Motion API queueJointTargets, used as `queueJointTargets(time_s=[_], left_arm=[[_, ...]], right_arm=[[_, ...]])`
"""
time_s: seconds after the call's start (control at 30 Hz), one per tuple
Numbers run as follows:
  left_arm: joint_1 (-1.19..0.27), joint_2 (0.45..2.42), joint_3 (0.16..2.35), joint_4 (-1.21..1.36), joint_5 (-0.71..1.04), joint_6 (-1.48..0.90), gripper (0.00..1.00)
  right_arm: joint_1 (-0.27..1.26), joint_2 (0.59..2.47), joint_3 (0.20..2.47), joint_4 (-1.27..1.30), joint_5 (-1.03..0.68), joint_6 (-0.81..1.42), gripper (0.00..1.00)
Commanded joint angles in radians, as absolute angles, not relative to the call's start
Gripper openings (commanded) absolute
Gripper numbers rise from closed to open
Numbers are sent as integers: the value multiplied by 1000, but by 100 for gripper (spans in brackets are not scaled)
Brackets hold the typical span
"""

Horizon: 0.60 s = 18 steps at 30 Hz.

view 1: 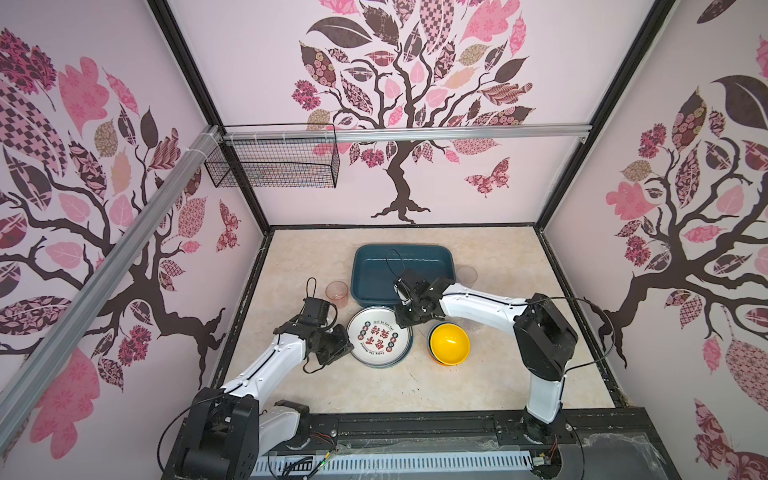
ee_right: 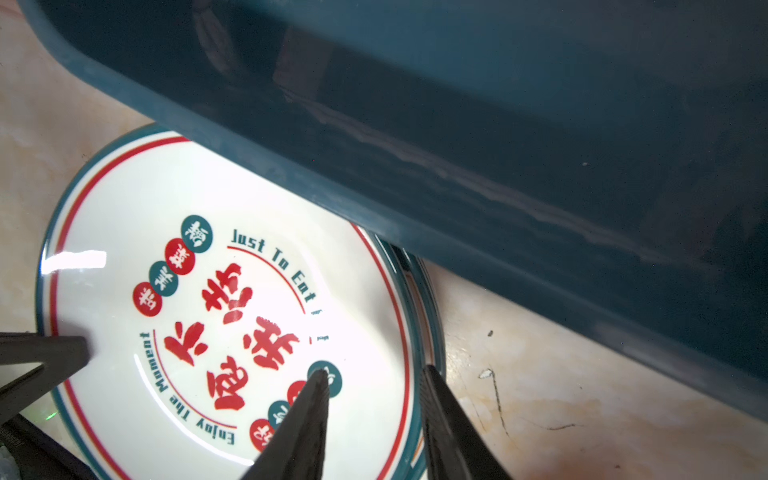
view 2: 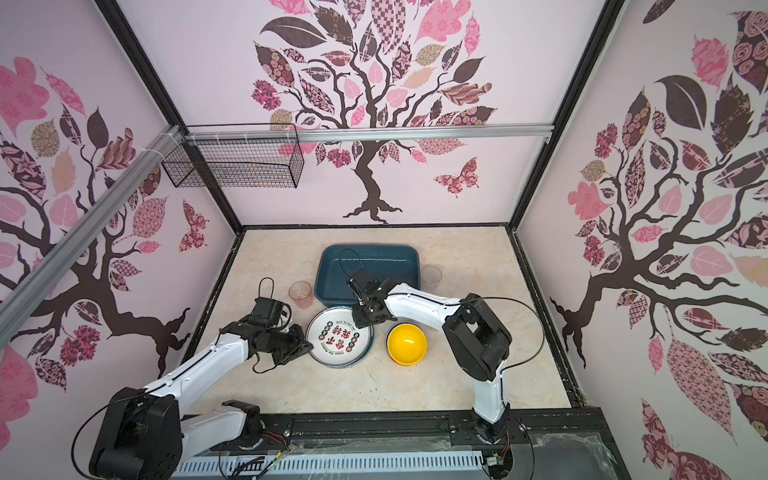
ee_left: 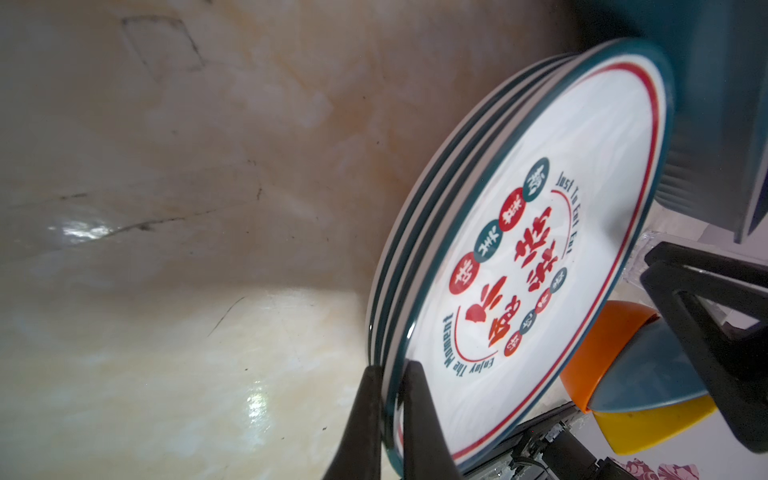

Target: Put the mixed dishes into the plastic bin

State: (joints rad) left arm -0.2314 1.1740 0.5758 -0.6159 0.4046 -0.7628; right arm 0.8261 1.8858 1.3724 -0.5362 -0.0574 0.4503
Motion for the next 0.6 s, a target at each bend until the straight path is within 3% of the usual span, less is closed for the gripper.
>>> queueJointTargets(time_s=[0.0,0.57], left_arm=[[-236,1177,564,-672,339,-776,8],[-237,1170,565,-674,336,-777,7]], right_arm=[[825,1917,1363,-545,-59,459,44],[825,1934,1338,-520,-86,463,43]])
